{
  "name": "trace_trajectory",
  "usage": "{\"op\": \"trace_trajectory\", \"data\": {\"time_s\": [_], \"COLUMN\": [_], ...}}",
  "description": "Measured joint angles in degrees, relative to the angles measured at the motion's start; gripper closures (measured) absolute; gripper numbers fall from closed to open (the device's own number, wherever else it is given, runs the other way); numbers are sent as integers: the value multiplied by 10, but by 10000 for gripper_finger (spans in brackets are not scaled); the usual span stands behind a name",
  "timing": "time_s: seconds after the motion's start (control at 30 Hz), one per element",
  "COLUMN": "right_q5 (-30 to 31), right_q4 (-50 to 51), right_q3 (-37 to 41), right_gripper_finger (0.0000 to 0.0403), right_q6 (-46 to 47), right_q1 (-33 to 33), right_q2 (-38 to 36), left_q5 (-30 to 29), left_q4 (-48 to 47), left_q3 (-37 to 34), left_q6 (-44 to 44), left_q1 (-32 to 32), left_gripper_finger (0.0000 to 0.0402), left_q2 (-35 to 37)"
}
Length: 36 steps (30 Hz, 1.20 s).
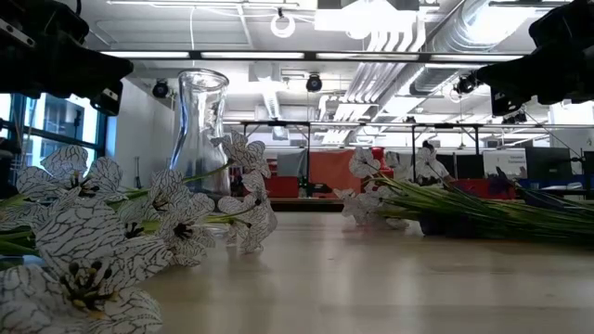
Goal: Sort flowers into vase by color
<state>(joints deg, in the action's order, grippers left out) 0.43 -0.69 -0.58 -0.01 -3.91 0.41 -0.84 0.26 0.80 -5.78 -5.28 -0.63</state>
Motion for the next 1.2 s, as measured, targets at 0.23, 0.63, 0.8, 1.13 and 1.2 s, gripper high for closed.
{"op": "trace_trajectory", "data": {"time_s": [0.23,0.63,0.8,1.13,1.2], "right_q5": [0,140,52,-30,-81], "right_q4": [0,-375,-405,-233,-112], "right_q3": [0,0,-15,-166,-213], "right_gripper_finger": [402,402,402,402,402], "right_q6": [0,353,500,661,731], "right_q1": [0,0,-8,-161,-203], "right_q2": [0,1,57,346,403], "left_q5": [0,0,0,0,0], "left_q4": [0,0,0,0,0], "left_q3": [0,0,0,0,0], "left_q6": [0,0,0,0,0], "left_q1": [0,0,0,0,0], "left_gripper_finger": [401,402,401,402,401], "left_q2": [0,0,0,0,0]}}
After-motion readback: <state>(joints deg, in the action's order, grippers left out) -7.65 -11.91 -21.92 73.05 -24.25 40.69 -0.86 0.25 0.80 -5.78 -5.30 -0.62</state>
